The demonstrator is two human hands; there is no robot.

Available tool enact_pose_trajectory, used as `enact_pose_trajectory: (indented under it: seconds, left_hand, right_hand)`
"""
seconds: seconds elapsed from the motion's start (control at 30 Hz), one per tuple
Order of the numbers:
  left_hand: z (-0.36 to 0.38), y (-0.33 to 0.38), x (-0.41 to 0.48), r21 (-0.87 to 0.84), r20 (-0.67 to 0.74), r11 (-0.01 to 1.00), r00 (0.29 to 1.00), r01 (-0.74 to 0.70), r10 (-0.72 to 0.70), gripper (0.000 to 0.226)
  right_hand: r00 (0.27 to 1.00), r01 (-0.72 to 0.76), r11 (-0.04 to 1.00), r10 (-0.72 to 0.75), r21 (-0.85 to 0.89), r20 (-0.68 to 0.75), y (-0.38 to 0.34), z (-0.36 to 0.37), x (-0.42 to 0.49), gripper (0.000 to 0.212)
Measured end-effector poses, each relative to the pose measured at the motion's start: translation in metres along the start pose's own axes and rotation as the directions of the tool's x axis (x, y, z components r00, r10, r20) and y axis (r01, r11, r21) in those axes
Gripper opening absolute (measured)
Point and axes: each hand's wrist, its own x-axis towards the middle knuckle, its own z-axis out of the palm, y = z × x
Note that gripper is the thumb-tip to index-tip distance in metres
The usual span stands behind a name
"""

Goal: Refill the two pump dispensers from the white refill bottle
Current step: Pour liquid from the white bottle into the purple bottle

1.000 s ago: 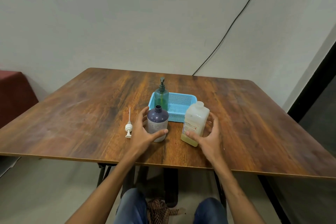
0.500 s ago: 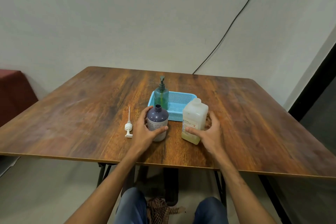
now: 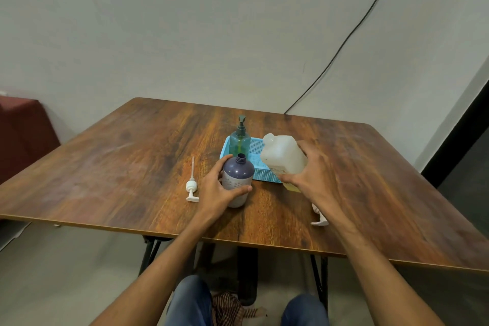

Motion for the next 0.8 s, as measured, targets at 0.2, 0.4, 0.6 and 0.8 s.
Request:
enact_pose_trajectory:
  seconds: [0.2,0.4,0.6,0.8]
  left_hand:
    - [0.002,0.0,0.003,0.01,0.011,1.0,1.0,-0.008,0.008,0.094]
    - [0.003,0.007,0.005,0.03,0.001,0.999,1.0,-0.02,0.02,0.094]
    - [0.002,0.012,0.007,0.063,0.03,0.997,0.999,-0.042,0.04,0.1]
    - [0.003,0.013,0.006,0.076,0.041,0.996,0.999,-0.036,0.033,0.098]
  right_hand:
    - [0.995,0.083,0.988,-0.076,-0.134,0.059,-0.006,-0.006,0.01,0.084]
    - [0.99,0.121,0.951,-0.095,-0.283,0.104,-0.007,-0.007,0.016,0.084]
    - [0.986,0.149,0.926,-0.114,-0.346,0.121,-0.009,-0.009,0.017,0.084]
    - [0.985,0.162,0.899,-0.119,-0.408,0.128,-0.012,-0.012,0.016,0.086]
